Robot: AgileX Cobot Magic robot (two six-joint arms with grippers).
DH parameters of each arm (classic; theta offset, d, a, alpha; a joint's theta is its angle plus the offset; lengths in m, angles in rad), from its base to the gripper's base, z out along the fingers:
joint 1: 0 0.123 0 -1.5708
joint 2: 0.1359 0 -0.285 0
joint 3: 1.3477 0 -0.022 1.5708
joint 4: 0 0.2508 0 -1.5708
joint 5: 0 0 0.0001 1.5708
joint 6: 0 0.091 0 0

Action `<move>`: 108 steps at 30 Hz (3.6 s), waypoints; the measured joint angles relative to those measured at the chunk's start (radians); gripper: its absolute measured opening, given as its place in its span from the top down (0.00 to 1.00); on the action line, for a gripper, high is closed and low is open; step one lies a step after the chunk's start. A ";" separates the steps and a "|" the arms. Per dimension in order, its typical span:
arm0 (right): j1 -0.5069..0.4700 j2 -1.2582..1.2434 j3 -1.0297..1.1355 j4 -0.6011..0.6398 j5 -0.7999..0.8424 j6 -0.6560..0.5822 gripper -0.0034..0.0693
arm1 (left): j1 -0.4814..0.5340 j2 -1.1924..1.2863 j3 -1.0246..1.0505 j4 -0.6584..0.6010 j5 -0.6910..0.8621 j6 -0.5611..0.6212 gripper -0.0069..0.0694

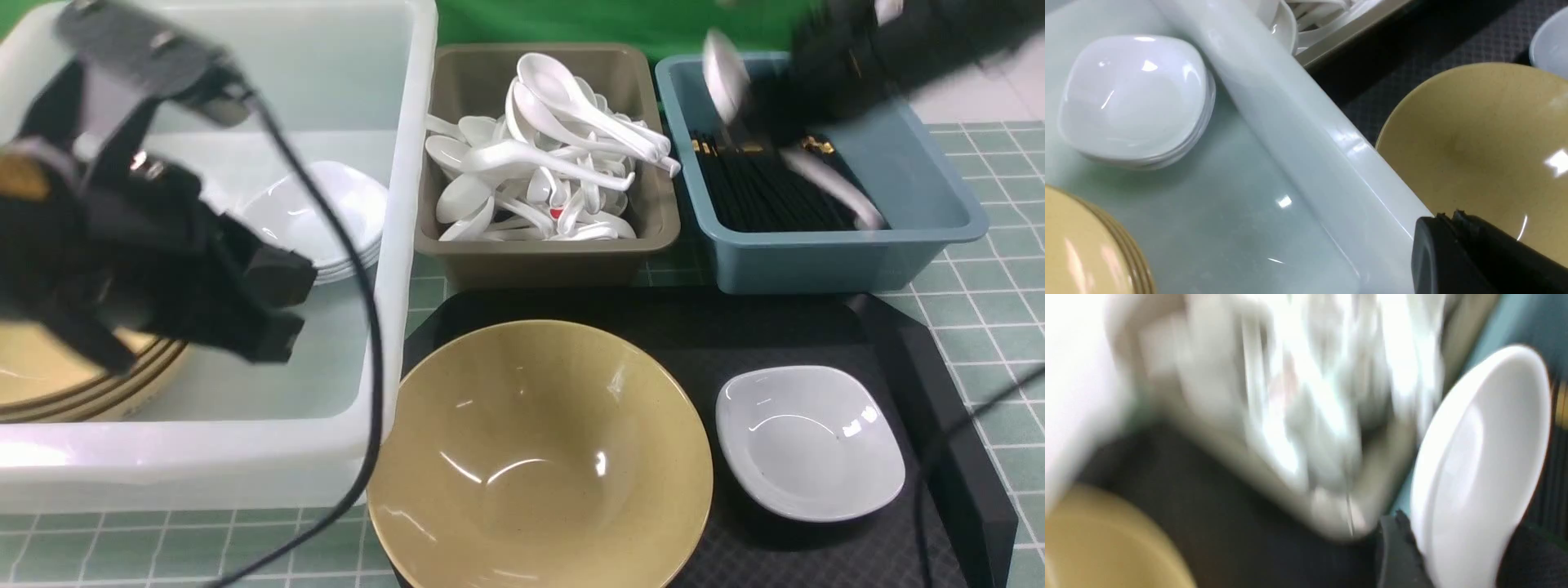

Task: On blue table put chopsticks spoon bowls plates into blue grey white boxes.
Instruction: 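Place the white spoon into the bin of spoons with the right gripper, then grasp the large bowl on the tray by its rim, then place the tan bowl onto the bowl stack in the left bin with the left gripper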

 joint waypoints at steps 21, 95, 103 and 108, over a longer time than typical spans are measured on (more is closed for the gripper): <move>0.038 0.536 -0.747 0.138 0.018 -0.074 0.03 | 0.001 -0.035 0.070 -0.234 -0.013 0.111 0.92; 0.602 -0.161 -0.170 -0.105 0.431 -0.203 0.90 | 0.795 0.194 -0.314 -0.040 0.201 -0.294 0.90; 0.602 -0.157 -0.171 -0.134 0.434 -0.204 0.89 | 0.929 0.314 -0.248 -0.113 0.097 -0.228 0.90; 0.602 -0.157 -0.171 -0.140 0.433 -0.212 0.89 | 0.929 0.418 -0.247 -0.126 0.085 -0.182 0.82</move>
